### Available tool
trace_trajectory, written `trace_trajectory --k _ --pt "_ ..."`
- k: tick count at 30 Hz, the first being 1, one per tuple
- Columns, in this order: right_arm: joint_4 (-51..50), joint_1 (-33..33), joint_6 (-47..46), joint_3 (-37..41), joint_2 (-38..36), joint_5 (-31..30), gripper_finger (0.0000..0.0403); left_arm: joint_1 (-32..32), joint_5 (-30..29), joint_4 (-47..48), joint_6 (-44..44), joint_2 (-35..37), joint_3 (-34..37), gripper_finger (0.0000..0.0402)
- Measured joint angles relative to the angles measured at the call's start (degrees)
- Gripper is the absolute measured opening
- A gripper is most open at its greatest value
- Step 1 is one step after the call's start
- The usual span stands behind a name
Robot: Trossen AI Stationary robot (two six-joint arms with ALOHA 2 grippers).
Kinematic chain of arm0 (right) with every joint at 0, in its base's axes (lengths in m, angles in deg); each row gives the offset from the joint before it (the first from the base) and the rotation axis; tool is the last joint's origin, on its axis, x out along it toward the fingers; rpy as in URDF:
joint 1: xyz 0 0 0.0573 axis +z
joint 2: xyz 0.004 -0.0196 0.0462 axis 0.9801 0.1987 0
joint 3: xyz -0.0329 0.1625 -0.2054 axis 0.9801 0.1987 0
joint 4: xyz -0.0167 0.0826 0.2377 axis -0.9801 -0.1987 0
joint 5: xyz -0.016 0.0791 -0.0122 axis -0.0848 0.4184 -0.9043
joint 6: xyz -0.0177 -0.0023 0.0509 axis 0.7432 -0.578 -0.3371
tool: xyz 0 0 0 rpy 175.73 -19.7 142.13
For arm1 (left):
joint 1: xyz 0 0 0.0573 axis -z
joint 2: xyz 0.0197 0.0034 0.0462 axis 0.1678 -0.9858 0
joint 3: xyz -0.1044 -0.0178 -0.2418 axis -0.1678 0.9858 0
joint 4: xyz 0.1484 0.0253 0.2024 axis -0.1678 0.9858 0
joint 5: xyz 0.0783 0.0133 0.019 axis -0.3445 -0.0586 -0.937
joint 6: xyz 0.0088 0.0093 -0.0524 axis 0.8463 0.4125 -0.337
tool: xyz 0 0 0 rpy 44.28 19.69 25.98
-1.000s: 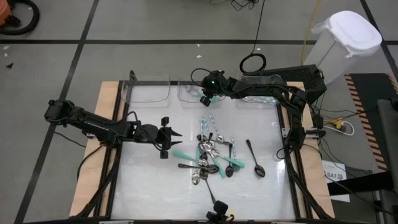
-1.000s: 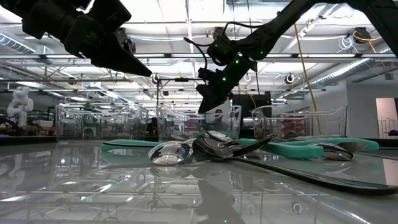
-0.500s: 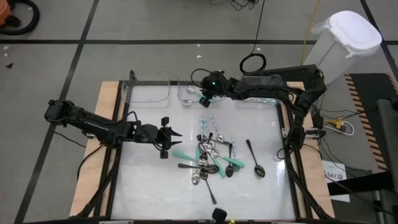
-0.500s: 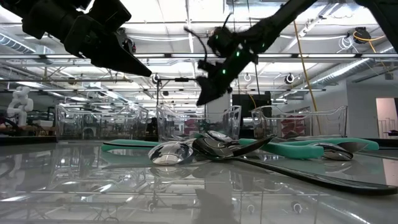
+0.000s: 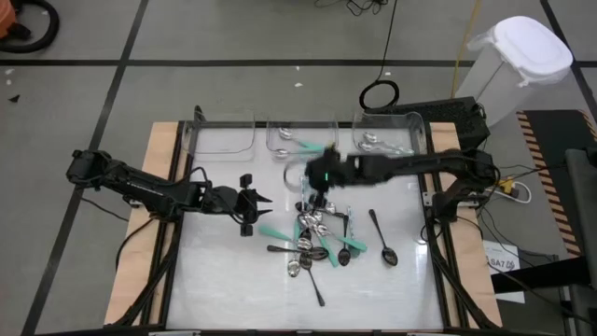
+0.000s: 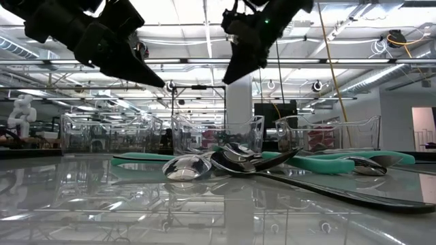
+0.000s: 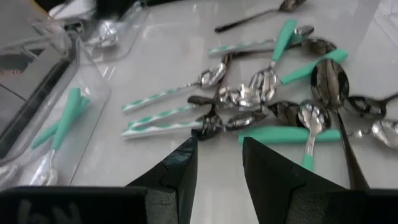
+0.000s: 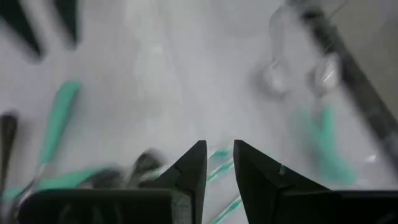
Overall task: Sort silverware by color (type)
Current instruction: Put the black spoon into the left transparent bin
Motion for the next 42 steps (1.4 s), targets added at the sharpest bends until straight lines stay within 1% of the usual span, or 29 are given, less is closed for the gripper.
trace_trajectory --k 3,6,7,11,14,17,19,23,27,30,37,42 --pt "2.51 7.88 -4.84 2.71 0.62 -3.48 0.0077 0.02 -0.4 1.55 -2.14 0.02 -0.02 0.0143" --pt "7.85 14.61 -5.05 4.29 0.87 -9.17 0.0077 0.17 -2.83 5.95 -5.4 0.0 -1.54 0.017" --pt "9.29 16.31 -5.2 4.29 0.86 -10.03 0.0077 0.21 -3.19 7.59 -6.95 0.0 -2.37 0.0181" --pt "10.42 22.21 -9.34 4.16 0.77 -17.35 0.0077 2.51 -3.28 17.16 -9.42 -0.02 -4.46 0.0221" --pt "10.08 25.84 -10.54 4.16 2.9 -21.66 0.0077 4.33 -3.72 23.56 -12.0 -0.04 -7.11 0.0241" --pt "10.17 27.43 -10.47 4.18 5.58 -22.92 0.0077 5.98 -3.8 26.36 -14.11 -0.52 -8.54 0.0248" --pt "10.46 27.85 -11.58 4.16 7.56 -23.12 0.0077 7.38 -3.69 25.49 -15.3 -1.23 -8.68 0.0248" --pt "11.69 29.28 -14.28 4.23 11.19 -22.91 0.0077 10.87 -3.67 19.79 -17.71 -4.63 -8.92 0.0248" --pt "11.82 30.83 -16.94 4.23 11.71 -23.21 0.0077 14.8 -3.69 12.7 -18.93 -9.79 -8.87 0.0248" --pt "11.55 32.5 -18.63 4.2 11.56 -24.43 0.0077 17.05 -3.69 9.17 -18.74 -13.99 -8.91 0.0248" --pt "11.71 36.45 -19.27 4.2 11.45 -26.27 0.0077 17.9 -4.37 9.77 -19.63 -23.0 -13.05 0.0248" --pt "12.0 37.74 -20.45 4.2 11.47 -26.4 0.0077 17.86 -4.3 10.23 -17.8 -30.57 -17.49 0.0248"
